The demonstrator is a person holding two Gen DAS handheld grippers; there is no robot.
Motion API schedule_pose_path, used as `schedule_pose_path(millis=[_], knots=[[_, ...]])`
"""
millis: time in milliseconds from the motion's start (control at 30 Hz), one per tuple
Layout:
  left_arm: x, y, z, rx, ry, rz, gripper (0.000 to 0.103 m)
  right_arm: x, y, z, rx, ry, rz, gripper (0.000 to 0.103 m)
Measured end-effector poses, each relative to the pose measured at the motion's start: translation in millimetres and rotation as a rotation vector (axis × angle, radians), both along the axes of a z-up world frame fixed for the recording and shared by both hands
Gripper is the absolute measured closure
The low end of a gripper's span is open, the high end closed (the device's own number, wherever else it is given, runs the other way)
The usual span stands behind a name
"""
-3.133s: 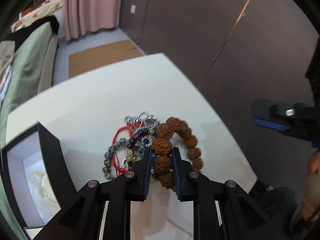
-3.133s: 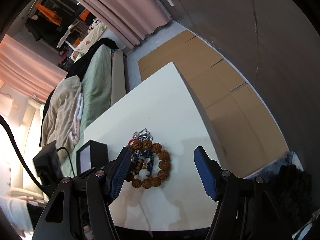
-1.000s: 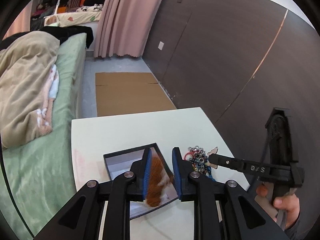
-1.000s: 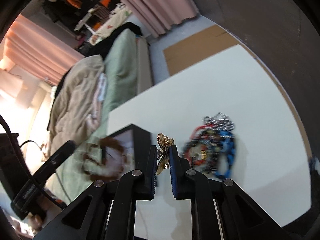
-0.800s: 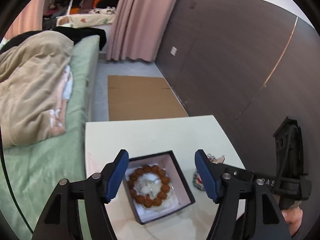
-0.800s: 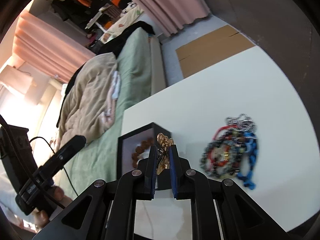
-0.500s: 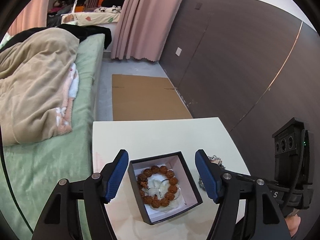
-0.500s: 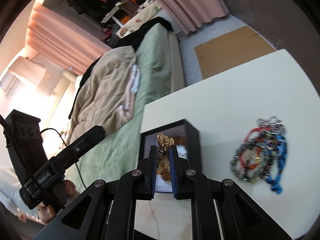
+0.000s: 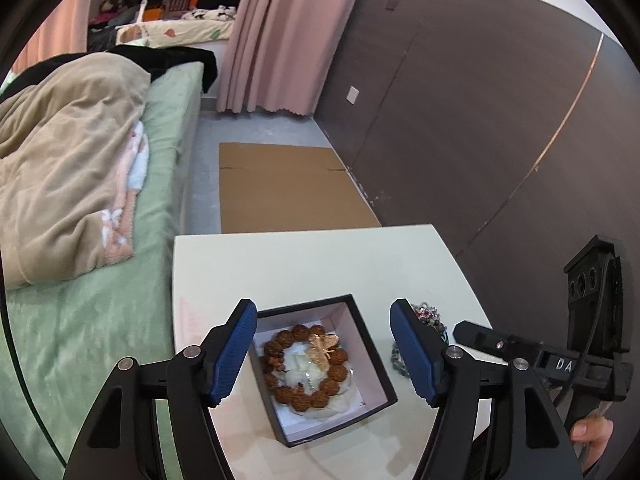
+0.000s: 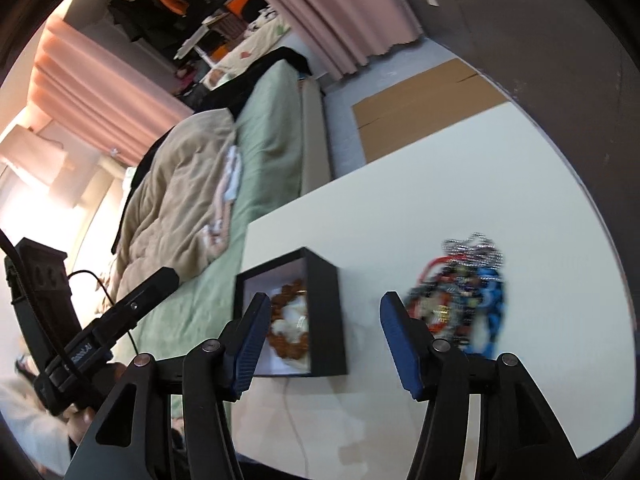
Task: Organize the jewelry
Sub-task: 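Lower the gold pendant into the box and open the right gripper, then grasp the grey beaded bracelet with the left gripper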
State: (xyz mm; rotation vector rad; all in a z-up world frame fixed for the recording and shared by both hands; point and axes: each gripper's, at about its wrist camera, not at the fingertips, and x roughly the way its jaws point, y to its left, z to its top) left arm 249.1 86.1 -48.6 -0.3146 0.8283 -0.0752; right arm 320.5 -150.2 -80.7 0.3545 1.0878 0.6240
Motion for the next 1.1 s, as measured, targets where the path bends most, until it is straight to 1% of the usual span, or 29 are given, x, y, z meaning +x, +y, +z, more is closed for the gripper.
schedule_pose_path(millis=[267, 333, 367, 400, 600, 667, 733, 833, 967, 1100], knots=[[18.9, -36.8, -10.4, 0.021, 0.033, -0.069, 0.033, 9.8, -46.0, -3.4, -0.01, 0.036, -0.082, 0.045], [23.3, -47.2, -12.3, 0.026, 0.038, -0.093, 0.033, 11.1, -53.3, -5.1, -0.013, 0.044, -0.092, 0.042], [25.6, -52.8, -13.3, 0.03, 0.04, -0.104, 0.033, 11.9, -57.3, -6.1, -0.014, 0.051, -0.096, 0.038], [27.5, -58.1, -14.8, 0.033, 0.043, -0.114, 0.033, 12.1, -61.0, -7.0, -0.015, 0.057, -0.1, 0.036], [40.3, -87.1, -23.8, 0.054, 0.065, -0.165, 0.033, 12.5, -85.3, -8.5, -0.019, 0.062, -0.124, 0.035], [46.9, -93.9, -29.7, 0.05, 0.092, -0.181, 0.033, 12.7, -91.7, -10.1, -0.031, 0.066, -0.129, 0.035], [51.6, -103.6, -36.0, 0.067, 0.112, -0.194, 0.034, 14.1, -98.2, -13.1, -0.03, 0.071, -0.132, 0.035], [55.6, -117.6, -43.6, 0.088, 0.137, -0.224, 0.041, 17.9, -108.0, -20.3, -0.042, 0.086, -0.14, 0.035], [61.6, -132.6, -58.0, 0.103, 0.188, -0.257, 0.058, 21.2, -120.7, -27.5, -0.048, 0.101, -0.154, 0.035], [65.8, -143.7, -70.2, 0.126, 0.22, -0.279, 0.066, 23.0, -130.0, -30.6, -0.042, 0.101, -0.162, 0.035]])
